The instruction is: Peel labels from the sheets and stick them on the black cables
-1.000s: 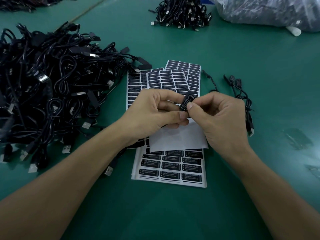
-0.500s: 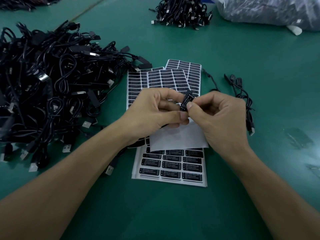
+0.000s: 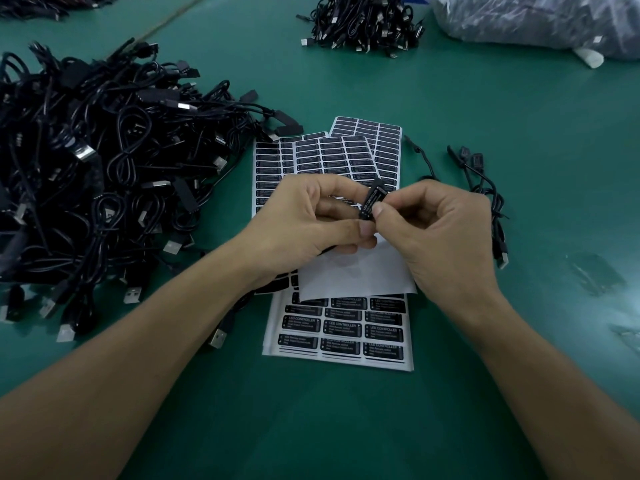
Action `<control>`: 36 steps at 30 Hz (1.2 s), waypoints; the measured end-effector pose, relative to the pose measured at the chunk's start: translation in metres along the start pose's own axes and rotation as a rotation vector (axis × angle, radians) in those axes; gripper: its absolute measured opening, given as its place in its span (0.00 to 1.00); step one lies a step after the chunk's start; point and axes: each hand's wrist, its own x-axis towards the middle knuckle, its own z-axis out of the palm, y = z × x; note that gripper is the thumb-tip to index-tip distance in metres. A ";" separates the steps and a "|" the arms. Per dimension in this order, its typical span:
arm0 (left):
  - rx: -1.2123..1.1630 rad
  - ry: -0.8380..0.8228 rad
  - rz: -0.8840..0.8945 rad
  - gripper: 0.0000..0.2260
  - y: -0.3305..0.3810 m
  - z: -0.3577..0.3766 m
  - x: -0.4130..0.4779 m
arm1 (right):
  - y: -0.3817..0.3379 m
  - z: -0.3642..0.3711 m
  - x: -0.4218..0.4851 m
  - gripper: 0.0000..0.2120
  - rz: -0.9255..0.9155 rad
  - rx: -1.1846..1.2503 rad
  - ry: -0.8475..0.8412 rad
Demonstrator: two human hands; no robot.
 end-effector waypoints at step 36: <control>0.095 0.061 0.012 0.06 -0.004 0.002 0.002 | 0.001 -0.001 0.001 0.11 0.122 0.095 0.003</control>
